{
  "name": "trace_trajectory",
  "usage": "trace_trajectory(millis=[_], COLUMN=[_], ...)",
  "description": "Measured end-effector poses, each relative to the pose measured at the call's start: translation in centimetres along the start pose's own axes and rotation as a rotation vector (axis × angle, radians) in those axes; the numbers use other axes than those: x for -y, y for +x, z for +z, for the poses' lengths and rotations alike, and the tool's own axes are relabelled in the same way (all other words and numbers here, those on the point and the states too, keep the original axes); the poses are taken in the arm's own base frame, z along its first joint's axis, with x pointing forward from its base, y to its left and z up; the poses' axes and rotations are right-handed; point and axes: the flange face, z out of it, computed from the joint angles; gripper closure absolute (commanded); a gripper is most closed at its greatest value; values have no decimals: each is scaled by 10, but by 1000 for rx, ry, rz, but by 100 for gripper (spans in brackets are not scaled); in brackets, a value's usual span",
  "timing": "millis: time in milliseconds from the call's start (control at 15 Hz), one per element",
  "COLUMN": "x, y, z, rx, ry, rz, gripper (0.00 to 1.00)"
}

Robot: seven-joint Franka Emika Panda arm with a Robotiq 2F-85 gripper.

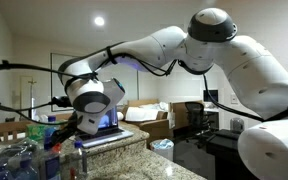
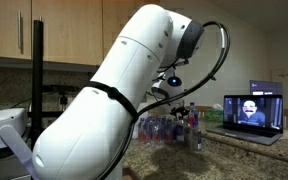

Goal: Put the water bottles upright

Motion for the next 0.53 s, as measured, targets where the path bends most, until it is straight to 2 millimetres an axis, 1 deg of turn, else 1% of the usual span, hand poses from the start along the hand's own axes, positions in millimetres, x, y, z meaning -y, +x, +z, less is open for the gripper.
trace_trajectory(millis=[133,267,333,400,467,533], x=[-5,-8,-9,-9,-10,-10], y=[-19,-29,-32,-34,-37,-39], z=[-6,-10,-11,-12,-12,-13], rx=[38,57,64,70,75,80], ry=[2,3,3,3,3,3], rz=[-10,-18,-21,-27,-33,-37], gripper=[82,82,79,51,36,35])
